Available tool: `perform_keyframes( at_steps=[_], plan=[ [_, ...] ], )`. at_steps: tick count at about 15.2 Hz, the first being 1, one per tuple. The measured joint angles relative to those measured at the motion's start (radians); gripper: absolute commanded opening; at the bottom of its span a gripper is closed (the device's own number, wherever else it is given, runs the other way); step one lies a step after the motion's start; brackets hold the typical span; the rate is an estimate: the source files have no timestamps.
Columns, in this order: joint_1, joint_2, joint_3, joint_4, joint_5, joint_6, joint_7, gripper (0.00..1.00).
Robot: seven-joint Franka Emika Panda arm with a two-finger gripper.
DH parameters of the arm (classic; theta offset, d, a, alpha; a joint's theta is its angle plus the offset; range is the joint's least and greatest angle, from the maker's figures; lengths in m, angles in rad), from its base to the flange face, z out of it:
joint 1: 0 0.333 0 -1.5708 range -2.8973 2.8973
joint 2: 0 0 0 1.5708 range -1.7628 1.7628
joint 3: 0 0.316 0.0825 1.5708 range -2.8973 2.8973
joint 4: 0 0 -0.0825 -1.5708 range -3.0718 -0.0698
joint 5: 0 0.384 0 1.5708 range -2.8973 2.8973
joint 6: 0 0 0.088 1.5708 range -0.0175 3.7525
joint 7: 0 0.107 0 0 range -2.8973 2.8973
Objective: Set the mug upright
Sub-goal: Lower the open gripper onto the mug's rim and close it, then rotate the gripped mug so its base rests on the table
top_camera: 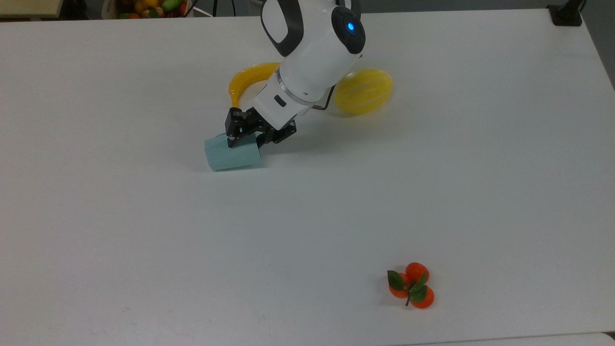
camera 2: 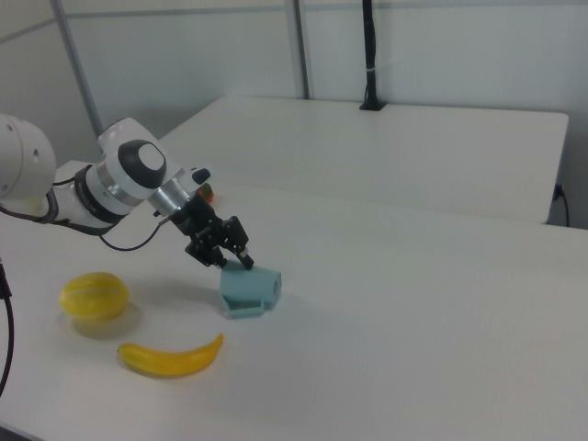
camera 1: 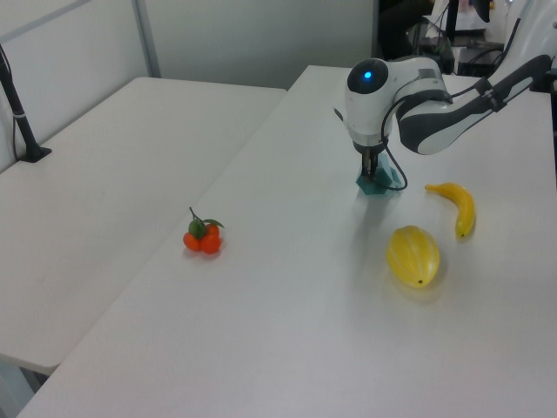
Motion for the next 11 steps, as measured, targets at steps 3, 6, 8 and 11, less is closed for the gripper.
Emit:
perform_keyframes(
  at_steps=[3,6,8,11],
  plan=[
    [-0.016,-0.007,0.0,0.013,-0.032,0.002,0.001,0.0],
    [-0.028,-0.021,0.001,0.02,-0.022,0.002,0.001,0.0],
    [-0.039,-0.023,0.001,0.024,0.019,0.011,0.008,0.0],
    [-0.07,-0.033,0.001,0.028,0.116,0.057,0.008,0.0]
  ],
)
